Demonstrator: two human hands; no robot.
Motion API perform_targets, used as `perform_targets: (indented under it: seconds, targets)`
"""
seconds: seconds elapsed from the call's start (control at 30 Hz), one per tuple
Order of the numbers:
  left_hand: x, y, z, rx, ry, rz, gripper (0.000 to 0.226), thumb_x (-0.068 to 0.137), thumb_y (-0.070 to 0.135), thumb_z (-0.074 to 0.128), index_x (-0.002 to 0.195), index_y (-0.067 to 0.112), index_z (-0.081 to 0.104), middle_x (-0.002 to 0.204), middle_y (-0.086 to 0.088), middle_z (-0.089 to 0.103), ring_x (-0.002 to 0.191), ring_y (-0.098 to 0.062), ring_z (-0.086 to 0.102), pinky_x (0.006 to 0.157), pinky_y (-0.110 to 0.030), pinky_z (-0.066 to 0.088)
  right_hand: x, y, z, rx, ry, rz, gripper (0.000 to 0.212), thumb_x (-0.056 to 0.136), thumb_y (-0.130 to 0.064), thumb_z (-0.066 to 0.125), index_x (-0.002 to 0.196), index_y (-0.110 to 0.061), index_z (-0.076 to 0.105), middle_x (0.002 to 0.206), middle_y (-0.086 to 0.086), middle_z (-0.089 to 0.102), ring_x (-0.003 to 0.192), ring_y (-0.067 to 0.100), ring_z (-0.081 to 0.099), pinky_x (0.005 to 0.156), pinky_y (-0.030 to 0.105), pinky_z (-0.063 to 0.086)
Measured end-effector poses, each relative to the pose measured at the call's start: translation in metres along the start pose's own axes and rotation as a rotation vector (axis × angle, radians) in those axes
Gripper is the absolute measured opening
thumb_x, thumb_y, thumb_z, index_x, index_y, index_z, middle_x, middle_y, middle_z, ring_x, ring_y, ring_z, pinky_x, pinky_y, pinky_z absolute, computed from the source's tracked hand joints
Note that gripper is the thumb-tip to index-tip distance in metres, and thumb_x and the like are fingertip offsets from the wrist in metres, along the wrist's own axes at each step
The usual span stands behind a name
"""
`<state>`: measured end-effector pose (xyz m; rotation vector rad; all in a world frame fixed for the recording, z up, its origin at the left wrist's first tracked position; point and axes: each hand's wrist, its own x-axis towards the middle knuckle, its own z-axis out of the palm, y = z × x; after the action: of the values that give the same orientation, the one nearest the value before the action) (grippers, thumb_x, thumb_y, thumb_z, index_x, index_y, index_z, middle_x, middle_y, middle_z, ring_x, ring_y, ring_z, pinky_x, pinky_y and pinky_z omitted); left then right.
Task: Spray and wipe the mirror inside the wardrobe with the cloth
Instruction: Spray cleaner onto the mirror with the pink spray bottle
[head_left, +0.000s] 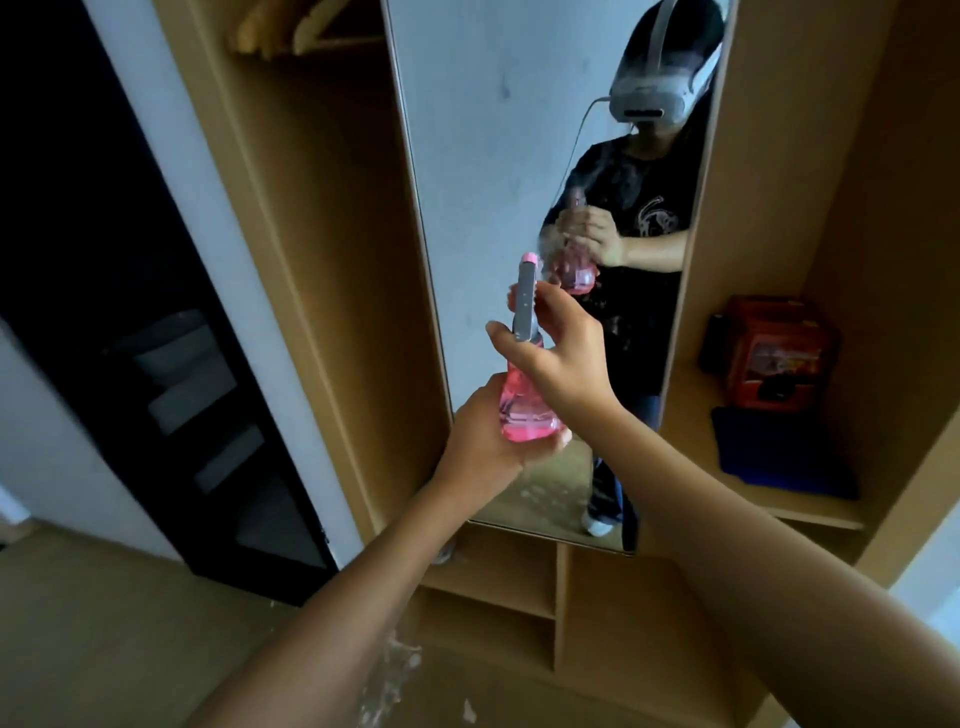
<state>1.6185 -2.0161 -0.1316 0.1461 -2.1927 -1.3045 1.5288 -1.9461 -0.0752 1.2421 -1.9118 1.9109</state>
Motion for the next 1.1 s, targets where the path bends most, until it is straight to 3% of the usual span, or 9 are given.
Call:
perform_targets:
  seconds: [0.13,0.23,0.3,0.43,0.63,0.7,0.8,0.9,1.1]
  targets:
    - [0.005,-0.006,-0.036,0.087,0.085,-0.042,0.059,0.067,0.024,0.086,0.118,0.021,0.056,0.102,0.019,0.058,0.091,0.012,0.057,0.077,-0.002,0.045,0.014,-0.015,0.028,-0.007,-0.028,-0.04,0.037,0.081,-0.032,0.078,0.105,-0.008,0.062,0.1,0.005,0.068,0.1,0.015,0.064,0.088,0.037,0.053]
    - [0.023,-0.002,-0.056,0.108,0.073,-0.026,0.029,0.079,0.011,0.076,0.101,0.023,0.061,0.089,0.0,0.068,0.083,-0.004,0.068,0.069,-0.021,0.055,0.031,-0.02,0.042,-0.021,-0.056,-0.074,0.04,0.079,-0.042,0.078,0.104,-0.016,0.06,0.09,-0.011,0.061,0.084,0.001,0.058,0.078,0.024,0.047]
    - [0.038,0.004,-0.065,0.156,0.078,0.008,0.02,0.079,0.019,0.074,0.094,0.024,0.063,0.085,-0.003,0.071,0.08,-0.015,0.069,0.066,-0.032,0.058,0.046,-0.021,0.048,-0.039,-0.065,-0.092,0.038,0.078,-0.044,0.078,0.101,-0.021,0.057,0.085,-0.016,0.056,0.078,-0.002,0.054,0.074,0.017,0.041]
    - [0.071,0.007,-0.088,0.219,0.057,0.067,0.029,0.072,0.037,0.079,0.095,0.034,0.062,0.083,0.019,0.07,0.079,0.01,0.063,0.063,-0.006,0.049,0.085,-0.022,0.059,-0.053,-0.016,-0.127,0.042,0.077,-0.043,0.079,0.104,-0.017,0.059,0.096,-0.004,0.064,0.087,0.006,0.061,0.077,0.019,0.047]
    - [0.123,0.007,-0.113,0.217,0.073,0.11,0.045,0.069,0.048,0.08,0.105,0.029,0.061,0.086,0.025,0.065,0.083,0.019,0.058,0.063,0.001,0.043,0.137,-0.029,0.081,-0.085,0.056,-0.216,0.032,0.077,-0.03,0.077,0.092,-0.007,0.061,0.082,0.007,0.065,0.075,0.02,0.061,0.068,0.031,0.048]
    - [0.133,0.009,-0.124,0.181,0.077,0.128,0.044,0.068,0.046,0.082,0.102,0.035,0.059,0.086,0.028,0.066,0.084,0.019,0.059,0.065,0.001,0.043,0.152,-0.032,0.086,-0.086,0.079,-0.2,0.029,0.077,-0.024,0.078,0.093,-0.005,0.063,0.082,0.006,0.066,0.078,0.022,0.063,0.072,0.034,0.05]
    - [0.145,0.013,-0.139,0.138,0.064,0.179,0.042,0.067,0.042,0.084,0.099,0.039,0.057,0.085,0.033,0.066,0.083,0.015,0.061,0.066,-0.002,0.044,0.17,-0.041,0.092,-0.095,0.099,-0.191,0.023,0.077,-0.018,0.079,0.091,-0.007,0.064,0.075,-0.012,0.059,0.071,0.002,0.059,0.067,0.019,0.049]
    - [0.155,0.018,-0.154,0.096,0.064,0.232,0.042,0.068,0.04,0.083,0.103,0.033,0.061,0.091,0.018,0.07,0.086,0.004,0.065,0.077,-0.018,0.052,0.183,-0.058,0.101,-0.113,0.115,-0.204,0.019,0.075,-0.016,0.079,0.086,-0.009,0.064,0.072,-0.012,0.06,0.065,-0.004,0.054,0.061,0.011,0.044]
    - [0.169,0.035,-0.184,0.029,0.021,0.28,0.043,0.069,0.036,0.084,0.106,0.026,0.064,0.095,0.008,0.072,0.09,-0.011,0.069,0.085,-0.04,0.056,0.199,-0.093,0.119,-0.123,0.181,-0.148,0.033,0.07,-0.022,0.075,0.087,0.002,0.062,0.082,0.024,0.062,0.067,0.028,0.054,0.069,0.048,0.05]
